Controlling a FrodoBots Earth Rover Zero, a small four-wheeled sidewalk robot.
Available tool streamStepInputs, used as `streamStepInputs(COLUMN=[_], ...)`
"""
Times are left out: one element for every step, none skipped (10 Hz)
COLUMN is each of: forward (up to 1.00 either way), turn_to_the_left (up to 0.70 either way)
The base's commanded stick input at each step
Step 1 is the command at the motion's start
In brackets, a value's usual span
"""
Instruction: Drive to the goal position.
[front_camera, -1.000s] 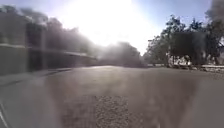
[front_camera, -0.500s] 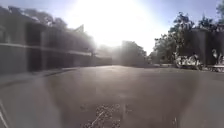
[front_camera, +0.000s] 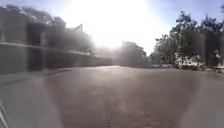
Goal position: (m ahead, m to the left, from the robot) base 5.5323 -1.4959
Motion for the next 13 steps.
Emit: streamStepInputs(forward=[1.0, 1.0, 1.0, 1.0, 1.0, 1.0, 1.0, 1.0, 1.0, 1.0, 1.0, 1.0, 1.0], turn_to_the_left=[0.0, 0.0, 0.0, 0.0, 0.0, 0.0, -0.06, -0.16, -0.27, 0.0, 0.0, 0.0, 0.0])
